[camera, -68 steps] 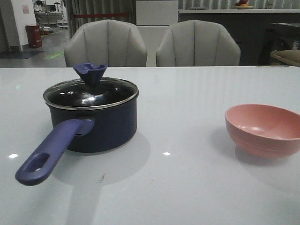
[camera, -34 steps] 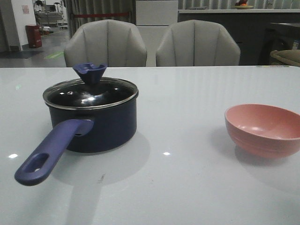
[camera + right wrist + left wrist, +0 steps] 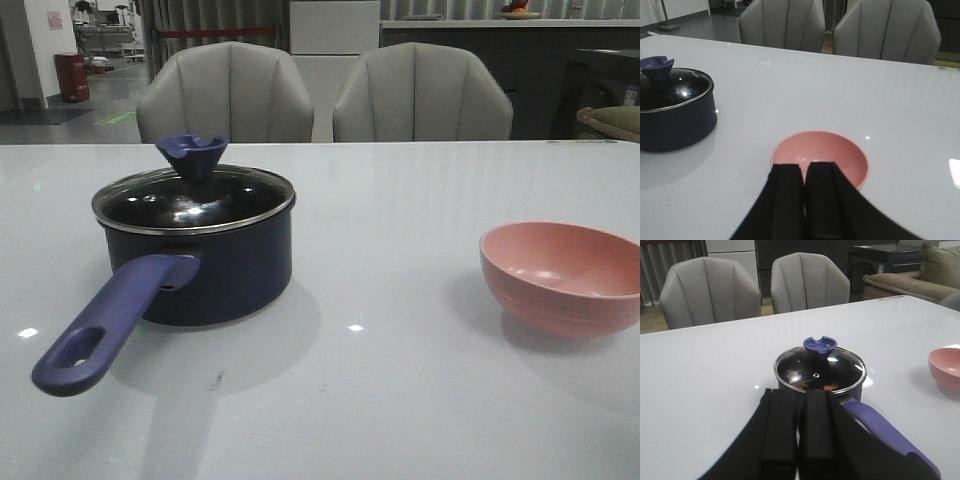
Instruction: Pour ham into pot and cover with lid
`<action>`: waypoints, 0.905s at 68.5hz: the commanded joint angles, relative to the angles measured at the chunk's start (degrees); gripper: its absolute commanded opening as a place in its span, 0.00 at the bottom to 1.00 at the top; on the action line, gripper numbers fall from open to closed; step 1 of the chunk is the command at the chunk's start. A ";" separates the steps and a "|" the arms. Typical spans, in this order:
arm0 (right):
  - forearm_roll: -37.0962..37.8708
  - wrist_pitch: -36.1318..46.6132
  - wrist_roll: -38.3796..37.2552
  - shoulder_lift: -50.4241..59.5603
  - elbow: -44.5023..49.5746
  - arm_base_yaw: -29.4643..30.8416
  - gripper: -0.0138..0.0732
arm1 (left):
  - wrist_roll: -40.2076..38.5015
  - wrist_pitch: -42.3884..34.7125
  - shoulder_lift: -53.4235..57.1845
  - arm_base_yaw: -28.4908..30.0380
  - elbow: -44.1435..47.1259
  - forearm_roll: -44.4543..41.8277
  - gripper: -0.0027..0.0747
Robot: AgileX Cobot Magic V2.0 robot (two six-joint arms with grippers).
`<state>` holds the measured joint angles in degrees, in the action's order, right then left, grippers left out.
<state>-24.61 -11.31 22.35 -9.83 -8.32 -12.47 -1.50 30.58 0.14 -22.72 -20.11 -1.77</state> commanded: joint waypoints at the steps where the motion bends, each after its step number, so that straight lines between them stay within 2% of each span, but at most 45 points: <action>1: -0.55 4.21 0.31 -0.37 -1.65 0.00 0.34 | -0.18 -4.99 -0.71 -0.32 -1.39 -0.04 0.18; 14: -0.55 4.21 0.31 -0.37 -1.65 0.00 0.34 | -0.18 -5.43 -0.71 -0.16 -1.13 0.62 0.18; 22: -0.55 4.21 0.31 -0.37 -1.65 0.00 0.34 | -0.18 -7.62 -0.98 3.42 0.81 0.62 0.18; 31: -0.55 4.21 0.31 -0.37 -1.65 0.00 0.34 | -0.18 -14.12 -0.98 11.90 5.17 1.32 0.18; 42: -0.55 4.21 0.31 -0.37 -1.65 0.00 0.34 | -0.18 -25.55 -0.70 21.85 12.34 2.58 0.18; 54: -0.55 4.21 0.31 -0.37 -1.65 0.00 0.34 | -0.18 -33.46 1.27 24.92 19.39 2.58 0.18; 62: -0.55 4.23 0.31 -0.31 -1.65 0.00 0.34 | -0.18 -34.60 1.27 24.92 21.53 2.58 0.18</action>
<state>-24.61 -11.31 22.35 -9.83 -8.32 -12.47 -1.50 3.25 0.19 2.04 0.31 0.30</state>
